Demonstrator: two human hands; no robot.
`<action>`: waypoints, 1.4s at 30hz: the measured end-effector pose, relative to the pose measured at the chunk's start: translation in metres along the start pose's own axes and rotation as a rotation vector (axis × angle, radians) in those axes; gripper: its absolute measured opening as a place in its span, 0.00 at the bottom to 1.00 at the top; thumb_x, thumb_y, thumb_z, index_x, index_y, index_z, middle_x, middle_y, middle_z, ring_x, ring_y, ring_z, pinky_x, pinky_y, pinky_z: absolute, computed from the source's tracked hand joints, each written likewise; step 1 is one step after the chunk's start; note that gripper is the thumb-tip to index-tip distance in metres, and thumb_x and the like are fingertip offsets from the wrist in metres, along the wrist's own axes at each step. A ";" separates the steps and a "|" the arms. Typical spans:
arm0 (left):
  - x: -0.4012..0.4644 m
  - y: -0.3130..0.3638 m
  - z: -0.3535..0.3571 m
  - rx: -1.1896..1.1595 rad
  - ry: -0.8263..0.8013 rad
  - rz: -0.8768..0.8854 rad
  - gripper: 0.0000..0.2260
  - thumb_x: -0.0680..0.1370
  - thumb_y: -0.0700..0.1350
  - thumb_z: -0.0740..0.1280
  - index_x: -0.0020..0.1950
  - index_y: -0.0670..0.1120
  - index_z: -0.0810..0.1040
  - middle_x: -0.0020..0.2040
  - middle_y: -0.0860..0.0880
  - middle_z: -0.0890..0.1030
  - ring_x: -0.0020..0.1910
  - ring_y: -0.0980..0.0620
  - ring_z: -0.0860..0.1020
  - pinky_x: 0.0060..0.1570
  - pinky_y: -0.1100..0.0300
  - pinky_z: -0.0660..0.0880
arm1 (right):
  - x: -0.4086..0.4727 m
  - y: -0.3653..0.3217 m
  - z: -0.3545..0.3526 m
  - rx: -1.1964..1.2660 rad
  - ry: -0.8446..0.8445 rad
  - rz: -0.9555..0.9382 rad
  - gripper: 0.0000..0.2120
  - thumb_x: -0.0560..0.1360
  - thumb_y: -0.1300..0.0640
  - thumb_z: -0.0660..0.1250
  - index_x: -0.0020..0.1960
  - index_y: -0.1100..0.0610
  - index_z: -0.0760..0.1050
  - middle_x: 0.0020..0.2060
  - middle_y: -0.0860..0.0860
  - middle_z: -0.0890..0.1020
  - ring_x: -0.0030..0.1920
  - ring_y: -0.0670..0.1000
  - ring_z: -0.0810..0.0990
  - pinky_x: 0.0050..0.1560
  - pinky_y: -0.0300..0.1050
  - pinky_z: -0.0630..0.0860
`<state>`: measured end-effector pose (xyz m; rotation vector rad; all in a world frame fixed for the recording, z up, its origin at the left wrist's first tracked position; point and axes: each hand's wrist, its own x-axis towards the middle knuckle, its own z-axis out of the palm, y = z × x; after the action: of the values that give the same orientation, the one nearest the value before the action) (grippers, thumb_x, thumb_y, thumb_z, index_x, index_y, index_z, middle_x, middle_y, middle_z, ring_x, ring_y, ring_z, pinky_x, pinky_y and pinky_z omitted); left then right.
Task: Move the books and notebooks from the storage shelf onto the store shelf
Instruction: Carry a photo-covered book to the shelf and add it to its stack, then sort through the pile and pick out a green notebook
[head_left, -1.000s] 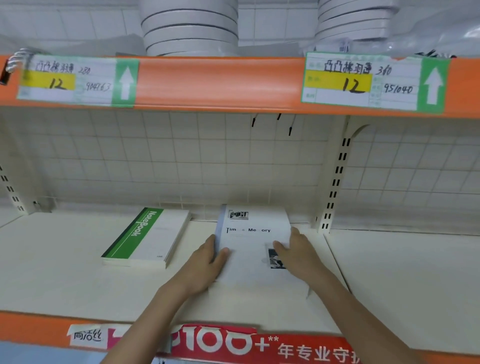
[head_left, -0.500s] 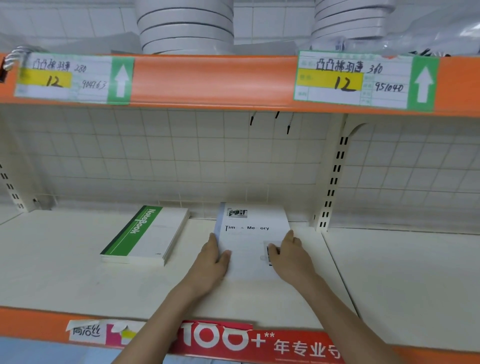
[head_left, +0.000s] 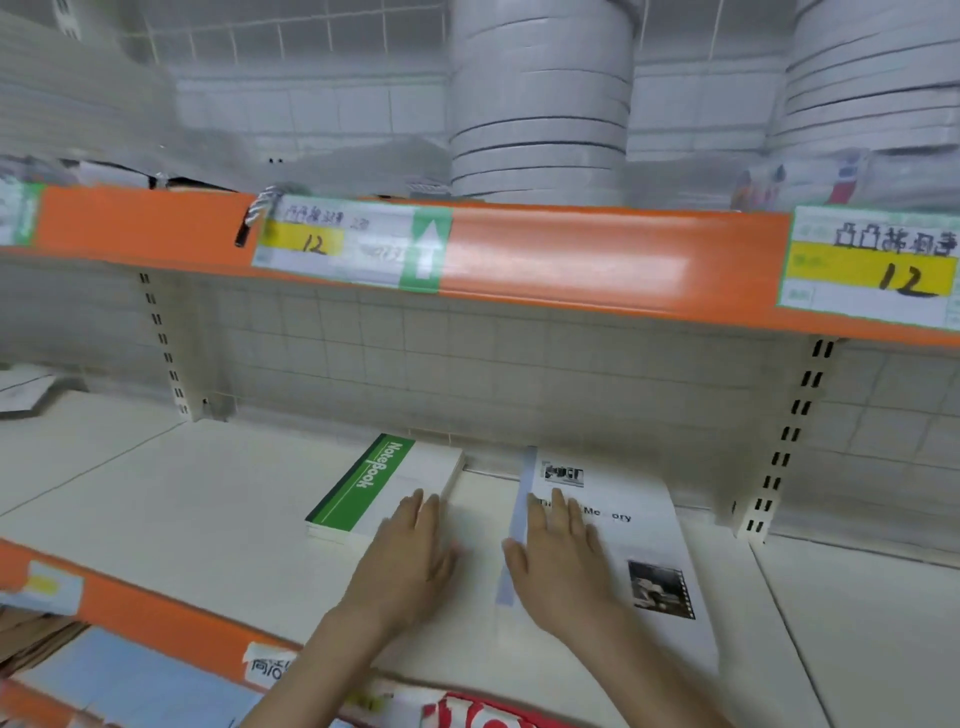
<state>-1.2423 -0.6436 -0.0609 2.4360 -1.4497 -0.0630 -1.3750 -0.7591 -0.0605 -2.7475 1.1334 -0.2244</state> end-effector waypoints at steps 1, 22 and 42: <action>-0.003 -0.012 -0.004 0.079 -0.001 -0.029 0.34 0.74 0.59 0.45 0.77 0.43 0.50 0.78 0.44 0.52 0.76 0.47 0.53 0.74 0.54 0.53 | 0.004 -0.013 0.002 0.008 -0.013 -0.034 0.29 0.82 0.44 0.47 0.78 0.55 0.44 0.77 0.58 0.46 0.77 0.58 0.44 0.75 0.55 0.47; -0.091 -0.261 -0.089 0.267 0.011 -0.410 0.30 0.79 0.62 0.53 0.77 0.50 0.53 0.78 0.50 0.54 0.76 0.51 0.53 0.73 0.48 0.54 | 0.046 -0.286 0.059 -0.065 -0.224 -0.507 0.30 0.81 0.42 0.49 0.78 0.51 0.44 0.78 0.55 0.45 0.77 0.57 0.44 0.74 0.59 0.44; -0.200 -0.464 -0.154 0.262 0.118 -0.597 0.28 0.76 0.66 0.52 0.72 0.52 0.63 0.73 0.53 0.64 0.73 0.53 0.61 0.69 0.51 0.63 | 0.037 -0.531 0.106 0.020 -0.210 -0.779 0.27 0.81 0.46 0.51 0.77 0.53 0.49 0.76 0.55 0.53 0.76 0.55 0.52 0.73 0.58 0.49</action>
<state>-0.9151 -0.2287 -0.0684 2.9460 -0.6754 0.1471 -0.9646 -0.4041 -0.0520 -2.9550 -0.0255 -0.0274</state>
